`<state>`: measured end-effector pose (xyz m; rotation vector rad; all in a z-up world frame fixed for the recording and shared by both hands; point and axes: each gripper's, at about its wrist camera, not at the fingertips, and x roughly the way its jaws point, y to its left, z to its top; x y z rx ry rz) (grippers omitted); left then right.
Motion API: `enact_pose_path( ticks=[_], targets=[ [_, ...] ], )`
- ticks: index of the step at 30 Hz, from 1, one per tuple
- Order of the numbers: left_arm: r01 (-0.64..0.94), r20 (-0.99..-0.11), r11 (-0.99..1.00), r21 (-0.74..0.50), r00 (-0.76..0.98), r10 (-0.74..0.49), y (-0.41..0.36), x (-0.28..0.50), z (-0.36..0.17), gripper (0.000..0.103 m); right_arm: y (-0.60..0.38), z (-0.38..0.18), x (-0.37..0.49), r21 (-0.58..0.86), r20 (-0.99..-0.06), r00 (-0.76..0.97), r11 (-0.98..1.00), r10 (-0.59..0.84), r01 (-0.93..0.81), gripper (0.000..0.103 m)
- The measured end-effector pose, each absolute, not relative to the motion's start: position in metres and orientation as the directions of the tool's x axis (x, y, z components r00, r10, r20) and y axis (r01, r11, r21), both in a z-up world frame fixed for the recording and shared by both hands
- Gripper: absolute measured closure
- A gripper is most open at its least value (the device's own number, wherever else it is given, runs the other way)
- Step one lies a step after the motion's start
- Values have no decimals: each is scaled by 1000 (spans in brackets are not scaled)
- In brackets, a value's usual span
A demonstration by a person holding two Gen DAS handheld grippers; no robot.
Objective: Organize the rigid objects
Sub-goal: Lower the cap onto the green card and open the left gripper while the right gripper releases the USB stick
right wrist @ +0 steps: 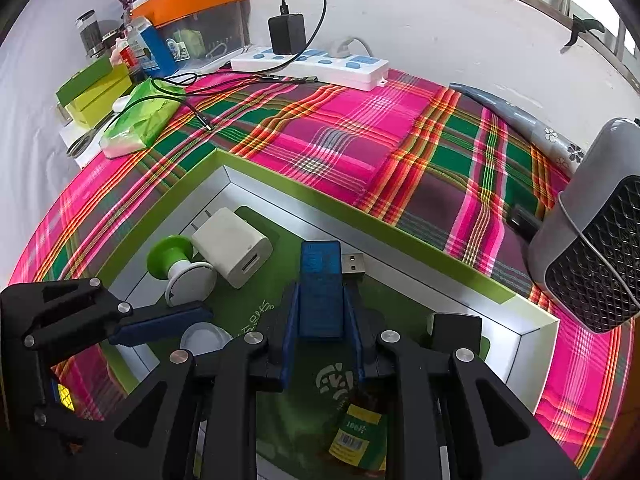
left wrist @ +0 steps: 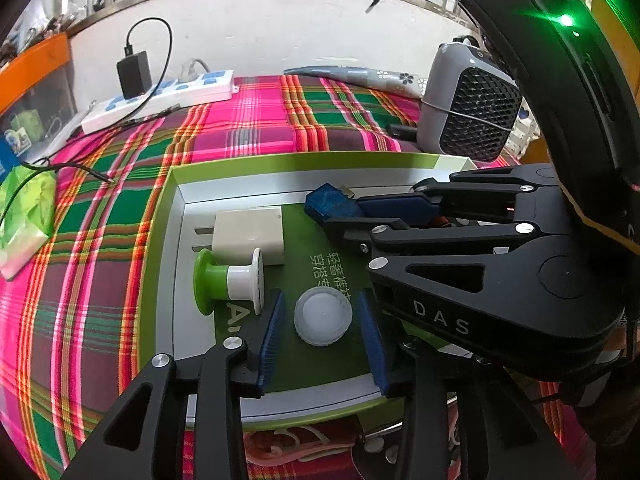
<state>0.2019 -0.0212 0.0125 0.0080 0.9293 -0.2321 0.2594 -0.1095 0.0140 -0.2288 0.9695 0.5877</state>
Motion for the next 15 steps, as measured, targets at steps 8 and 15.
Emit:
enact_pose_path(
  ticks=[8,15],
  targets=[
    [195,-784,978,-77,594,-180,-22,196,19,65,-113,18,255,80,-819,440,833,369,-548,72],
    [196,-770,978,-74,612,-181,-22,187,28,64,-119,31,245,94,-799,463,840,384,-534,68]
  ],
)
